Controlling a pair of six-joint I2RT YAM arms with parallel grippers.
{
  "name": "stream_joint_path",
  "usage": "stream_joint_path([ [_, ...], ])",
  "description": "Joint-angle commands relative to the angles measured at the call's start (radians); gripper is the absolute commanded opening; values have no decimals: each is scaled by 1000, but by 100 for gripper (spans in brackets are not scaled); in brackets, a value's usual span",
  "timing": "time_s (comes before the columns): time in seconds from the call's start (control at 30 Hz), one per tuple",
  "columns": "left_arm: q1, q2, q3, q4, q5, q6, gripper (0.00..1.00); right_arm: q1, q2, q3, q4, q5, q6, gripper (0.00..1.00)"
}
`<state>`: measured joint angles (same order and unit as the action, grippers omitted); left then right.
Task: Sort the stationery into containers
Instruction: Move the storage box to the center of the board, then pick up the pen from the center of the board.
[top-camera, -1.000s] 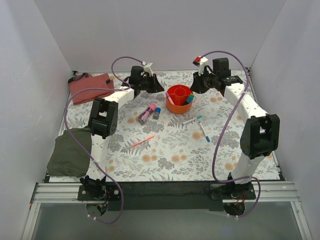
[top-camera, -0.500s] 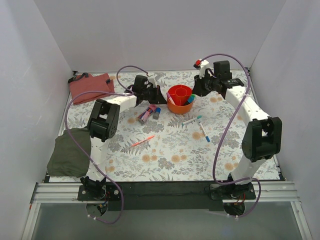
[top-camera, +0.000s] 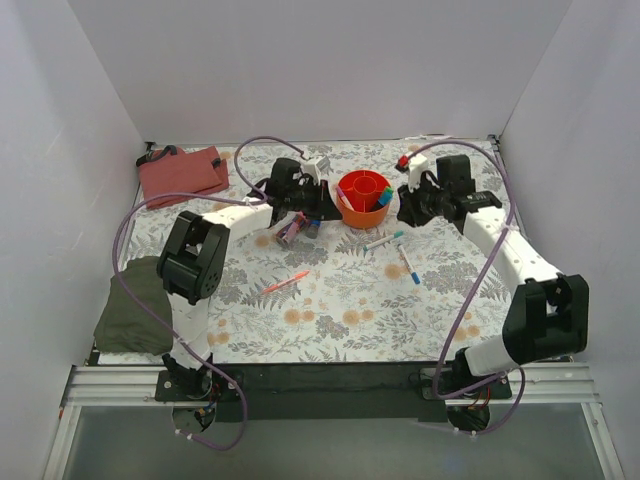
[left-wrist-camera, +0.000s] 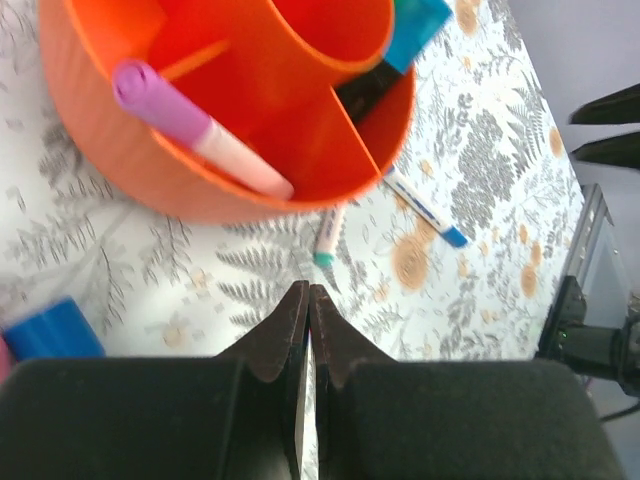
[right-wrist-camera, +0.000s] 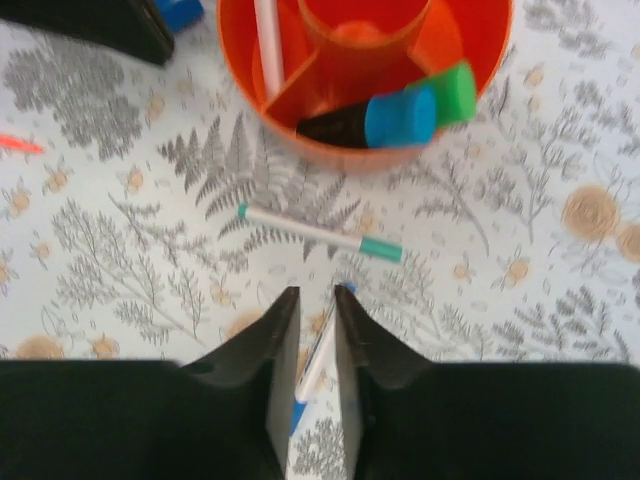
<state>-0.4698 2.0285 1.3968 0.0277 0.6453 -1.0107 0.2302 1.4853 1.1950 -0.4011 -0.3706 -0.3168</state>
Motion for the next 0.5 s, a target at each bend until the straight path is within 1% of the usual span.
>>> stream_joint_path([
  [0.0,3,-168,-117,-23,-9,-17,3,0,-132,-132,-67,85,-42,35],
  [0.07,3,-214,-160,-55,-29,-19,13,0,-161,-182,-84,96,-22,39],
  [0.1,3,-227,-194,-58,-39,-25,18,1,-183,-193,-109,96,-21,39],
  [0.13,3,-243,-209,-63,-51,-26,26,0,-192,-215,-120,116,-19,40],
  [0.23,3,-289,-258,-68,-73,-19,35,0,-212,-253,-150,192,-39,40],
  [0.33,0,-330,-309,-63,-111,21,41,0,-224,-301,-177,206,-85,40],
  [0.37,0,-341,-320,-58,-122,35,53,1,-226,-311,-186,213,-106,39],
  [0.43,-3,-370,-346,-42,-134,78,63,3,-227,-340,-209,225,-122,40],
  [0.47,-4,-379,-351,-37,-144,93,65,6,-224,-345,-217,228,-128,40],
])
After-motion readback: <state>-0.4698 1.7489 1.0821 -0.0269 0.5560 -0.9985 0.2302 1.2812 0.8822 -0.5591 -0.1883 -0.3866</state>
